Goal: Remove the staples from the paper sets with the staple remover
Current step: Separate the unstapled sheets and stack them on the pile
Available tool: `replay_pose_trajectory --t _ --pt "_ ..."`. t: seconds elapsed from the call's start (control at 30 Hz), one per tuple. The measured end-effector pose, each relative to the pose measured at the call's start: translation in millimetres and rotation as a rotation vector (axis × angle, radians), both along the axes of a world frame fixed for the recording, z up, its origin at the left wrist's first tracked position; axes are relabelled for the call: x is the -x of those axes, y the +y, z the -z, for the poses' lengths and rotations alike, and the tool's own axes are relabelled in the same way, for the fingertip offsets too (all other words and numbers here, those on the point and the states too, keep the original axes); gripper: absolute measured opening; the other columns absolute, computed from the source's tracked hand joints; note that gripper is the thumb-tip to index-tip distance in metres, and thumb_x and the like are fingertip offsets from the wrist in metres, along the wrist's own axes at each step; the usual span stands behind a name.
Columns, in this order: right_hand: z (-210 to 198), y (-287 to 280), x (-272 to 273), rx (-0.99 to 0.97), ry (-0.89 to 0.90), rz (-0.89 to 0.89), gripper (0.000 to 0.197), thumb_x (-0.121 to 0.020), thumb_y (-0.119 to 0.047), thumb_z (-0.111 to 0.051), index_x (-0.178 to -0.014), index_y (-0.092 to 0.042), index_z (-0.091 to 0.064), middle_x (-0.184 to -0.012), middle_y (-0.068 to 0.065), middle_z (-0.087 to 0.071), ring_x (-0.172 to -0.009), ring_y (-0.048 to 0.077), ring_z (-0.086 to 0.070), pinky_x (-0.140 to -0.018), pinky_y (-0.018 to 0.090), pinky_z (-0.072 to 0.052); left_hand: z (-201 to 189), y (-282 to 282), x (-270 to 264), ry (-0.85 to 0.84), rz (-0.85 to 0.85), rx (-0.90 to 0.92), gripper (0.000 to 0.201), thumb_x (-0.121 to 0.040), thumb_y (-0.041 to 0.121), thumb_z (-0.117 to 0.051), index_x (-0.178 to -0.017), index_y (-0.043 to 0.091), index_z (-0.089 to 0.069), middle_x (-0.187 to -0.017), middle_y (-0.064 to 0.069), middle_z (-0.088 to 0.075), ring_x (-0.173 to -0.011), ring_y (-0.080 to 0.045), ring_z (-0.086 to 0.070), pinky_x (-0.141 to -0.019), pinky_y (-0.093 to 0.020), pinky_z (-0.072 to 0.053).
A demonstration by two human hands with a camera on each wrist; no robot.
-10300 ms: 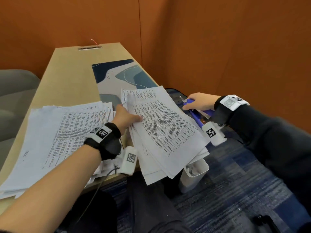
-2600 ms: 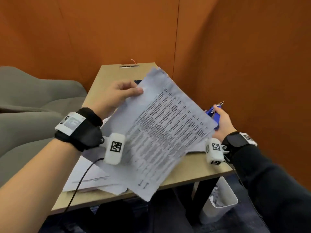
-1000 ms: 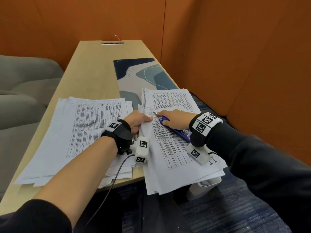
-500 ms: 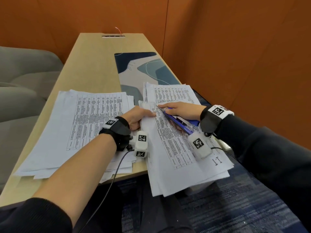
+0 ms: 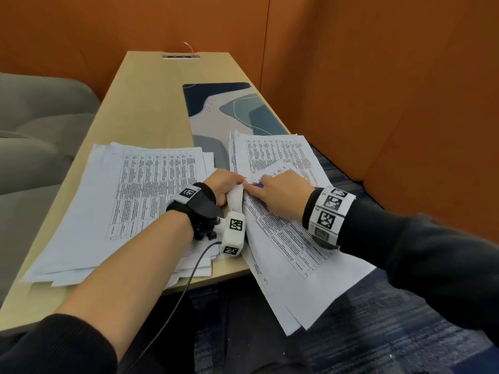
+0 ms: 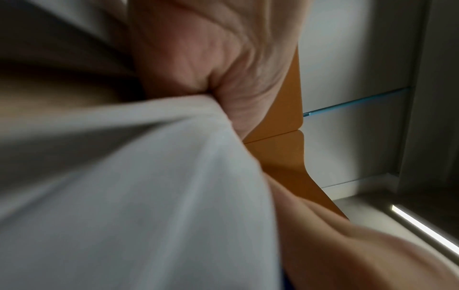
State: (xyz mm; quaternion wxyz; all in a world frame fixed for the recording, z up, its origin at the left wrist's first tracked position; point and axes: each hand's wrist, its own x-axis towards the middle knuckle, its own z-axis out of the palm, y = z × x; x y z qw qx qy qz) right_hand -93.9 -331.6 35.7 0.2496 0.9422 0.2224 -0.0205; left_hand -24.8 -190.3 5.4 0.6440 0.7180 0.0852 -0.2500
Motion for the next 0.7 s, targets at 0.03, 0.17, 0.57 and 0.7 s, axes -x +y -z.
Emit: replay_pose_trajectory --t 0.03,0.17,0.57,0.7 --pt "0 1 2 0.033 -0.021 -0.009 0.056 -0.101 -0.020 -0.033 -0.154 -0.024 -0.014 -0.106 0.011 -0.055 -0.067 0.026 -0.049 -0.052 0.033 -0.036 -1 -1 1 -0.008 -0.009 -0.018 0.004 -0.089 0.000 -0.055 -0.086 0.000 -0.059 -0.070 -0.015 -0.060 -0.060 -0.026 -0.060 -0.068 -0.036 -0.053" --pt "-1 -16 -7 -0.264 0.113 0.077 0.053 -0.101 -0.033 -0.040 -0.151 -0.040 -0.021 -0.116 0.007 -0.060 -0.093 0.027 -0.060 -0.071 0.034 -0.046 0 -3 -1 -0.022 -0.020 -0.041 0.015 -0.085 0.003 -0.057 -0.097 -0.005 -0.061 -0.082 -0.019 -0.066 -0.072 -0.030 -0.065 -0.076 -0.043 -0.056" --pt "-12 -54 -27 -0.497 0.455 0.266 0.054 -0.096 -0.048 -0.052 -0.146 -0.047 -0.032 -0.148 -0.003 -0.045 -0.126 0.022 -0.048 -0.109 0.040 -0.037 -4 0 2 0.044 0.047 0.010 0.020 -0.087 -0.004 -0.062 -0.105 0.001 -0.066 -0.091 -0.016 -0.069 -0.075 -0.026 -0.067 -0.069 -0.035 -0.056" --pt "-12 -51 -22 -0.473 0.437 0.253 0.056 -0.096 -0.047 -0.052 -0.147 -0.047 -0.031 -0.147 -0.002 -0.046 -0.123 0.022 -0.050 -0.105 0.036 -0.040 -6 1 2 0.054 0.059 0.007 0.025 -0.085 -0.003 -0.064 -0.111 -0.002 -0.066 -0.103 -0.019 -0.070 -0.090 -0.032 -0.069 -0.084 -0.046 -0.056"
